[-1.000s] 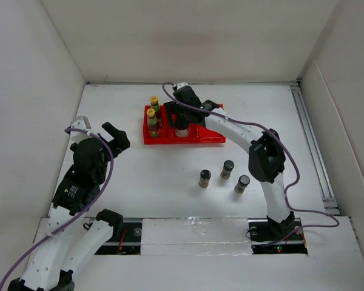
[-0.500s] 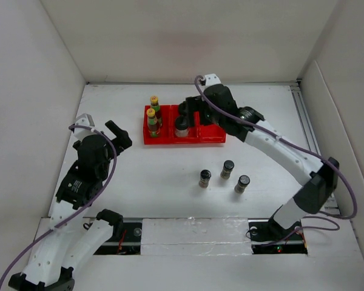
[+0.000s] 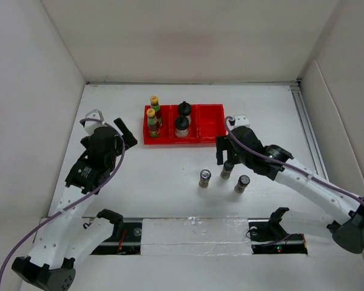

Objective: Organize the condiment bottles

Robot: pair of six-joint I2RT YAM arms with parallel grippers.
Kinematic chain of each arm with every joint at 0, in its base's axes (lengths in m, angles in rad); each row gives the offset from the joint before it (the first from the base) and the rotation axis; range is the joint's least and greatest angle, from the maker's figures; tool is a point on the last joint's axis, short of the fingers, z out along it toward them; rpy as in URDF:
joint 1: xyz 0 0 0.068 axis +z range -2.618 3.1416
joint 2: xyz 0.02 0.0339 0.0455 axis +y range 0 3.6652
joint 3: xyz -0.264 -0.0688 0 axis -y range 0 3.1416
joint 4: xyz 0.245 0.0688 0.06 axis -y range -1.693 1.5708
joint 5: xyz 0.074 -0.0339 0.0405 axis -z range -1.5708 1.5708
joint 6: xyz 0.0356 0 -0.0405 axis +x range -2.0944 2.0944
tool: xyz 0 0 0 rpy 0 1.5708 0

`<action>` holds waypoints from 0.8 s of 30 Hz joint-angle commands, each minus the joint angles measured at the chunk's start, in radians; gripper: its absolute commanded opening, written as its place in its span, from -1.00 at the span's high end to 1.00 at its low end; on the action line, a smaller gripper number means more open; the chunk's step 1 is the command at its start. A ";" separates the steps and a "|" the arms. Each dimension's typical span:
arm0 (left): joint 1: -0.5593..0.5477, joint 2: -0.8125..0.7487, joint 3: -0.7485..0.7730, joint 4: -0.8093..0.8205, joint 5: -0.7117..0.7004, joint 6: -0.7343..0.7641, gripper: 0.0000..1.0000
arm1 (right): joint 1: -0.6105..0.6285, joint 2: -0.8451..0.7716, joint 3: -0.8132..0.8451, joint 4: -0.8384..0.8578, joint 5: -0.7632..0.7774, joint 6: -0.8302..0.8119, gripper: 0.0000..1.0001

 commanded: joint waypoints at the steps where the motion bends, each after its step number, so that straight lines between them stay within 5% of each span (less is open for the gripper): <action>1: 0.002 -0.012 0.020 0.003 -0.014 -0.001 -0.98 | 0.006 -0.012 -0.034 0.007 0.041 0.048 -0.80; 15: 0.002 -0.007 0.017 0.013 -0.004 0.005 -0.98 | -0.004 0.092 -0.152 0.082 0.006 0.081 -0.58; 24: 0.002 -0.007 0.017 0.014 0.003 0.008 -0.98 | -0.015 0.121 -0.151 0.089 -0.015 0.065 0.00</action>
